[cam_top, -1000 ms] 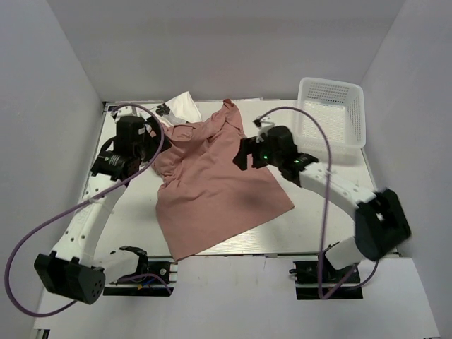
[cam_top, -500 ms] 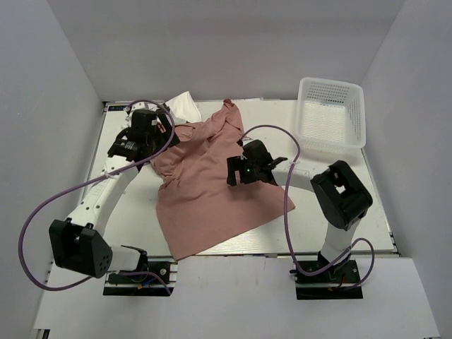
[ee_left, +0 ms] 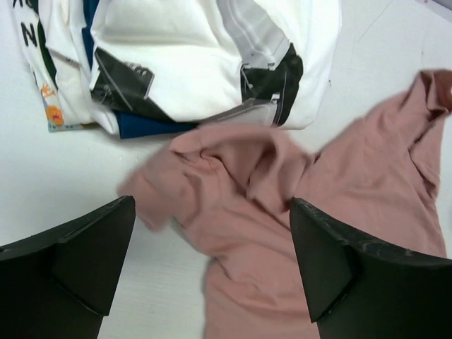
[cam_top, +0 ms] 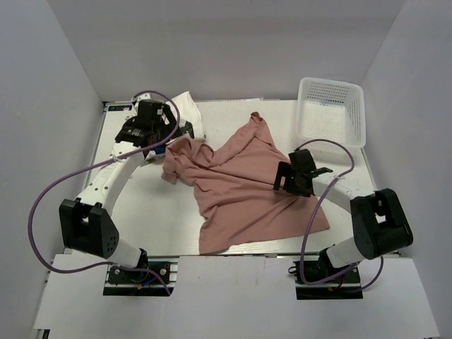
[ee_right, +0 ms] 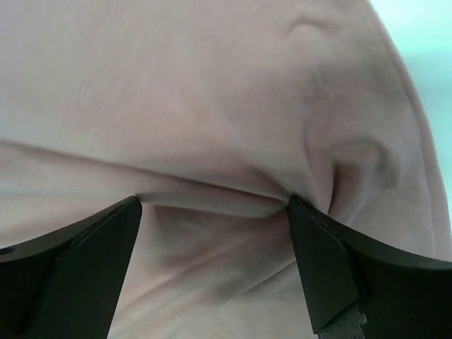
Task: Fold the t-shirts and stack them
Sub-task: Put the neatly folded tshirt into the corner of the board with the left arm
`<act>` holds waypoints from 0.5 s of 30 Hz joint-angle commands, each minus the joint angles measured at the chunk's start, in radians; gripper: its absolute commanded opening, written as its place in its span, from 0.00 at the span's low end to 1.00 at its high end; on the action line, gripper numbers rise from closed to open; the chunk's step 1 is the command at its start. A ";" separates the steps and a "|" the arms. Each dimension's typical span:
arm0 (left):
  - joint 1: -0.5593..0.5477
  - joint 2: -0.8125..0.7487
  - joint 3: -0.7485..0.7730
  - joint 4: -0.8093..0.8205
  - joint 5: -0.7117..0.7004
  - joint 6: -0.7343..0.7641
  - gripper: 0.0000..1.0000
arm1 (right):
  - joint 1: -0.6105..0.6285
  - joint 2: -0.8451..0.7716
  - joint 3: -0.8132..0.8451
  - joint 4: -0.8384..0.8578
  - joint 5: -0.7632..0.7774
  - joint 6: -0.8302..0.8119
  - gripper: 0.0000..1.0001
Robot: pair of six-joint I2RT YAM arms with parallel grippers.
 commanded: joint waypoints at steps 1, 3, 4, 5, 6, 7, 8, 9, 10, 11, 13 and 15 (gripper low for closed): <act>0.016 0.046 0.079 0.010 -0.010 0.043 1.00 | -0.075 0.002 -0.064 -0.243 0.104 -0.021 0.90; 0.016 0.081 0.122 0.010 0.003 0.055 1.00 | -0.124 -0.022 -0.063 -0.249 0.133 -0.041 0.90; 0.016 0.113 0.134 0.010 0.003 0.069 1.00 | -0.137 -0.027 -0.055 -0.256 0.132 -0.049 0.90; 0.016 0.129 0.147 0.010 0.013 0.079 1.00 | -0.148 -0.036 -0.050 -0.257 0.126 -0.073 0.90; 0.016 0.143 0.156 0.019 0.013 0.093 1.00 | -0.155 -0.039 -0.043 -0.248 0.076 -0.086 0.90; 0.016 0.157 0.170 0.028 0.030 0.116 1.00 | -0.152 -0.059 -0.035 -0.242 0.045 -0.104 0.90; 0.016 0.190 0.183 0.055 0.062 0.132 1.00 | -0.148 -0.086 -0.029 -0.208 0.019 -0.144 0.90; 0.016 0.207 0.184 0.072 0.075 0.147 1.00 | -0.143 -0.106 -0.026 -0.199 -0.070 -0.159 0.90; 0.016 0.227 0.202 0.089 0.075 0.156 1.00 | -0.137 -0.148 -0.008 -0.190 -0.093 -0.191 0.90; 0.016 0.248 0.223 0.124 0.085 0.165 1.00 | -0.135 -0.188 0.003 -0.191 -0.109 -0.202 0.90; 0.016 0.333 0.265 0.134 0.066 0.165 1.00 | -0.112 -0.228 0.057 -0.209 -0.107 -0.221 0.90; 0.016 0.409 0.361 0.091 0.032 0.156 1.00 | -0.091 -0.266 0.066 -0.204 -0.164 -0.224 0.90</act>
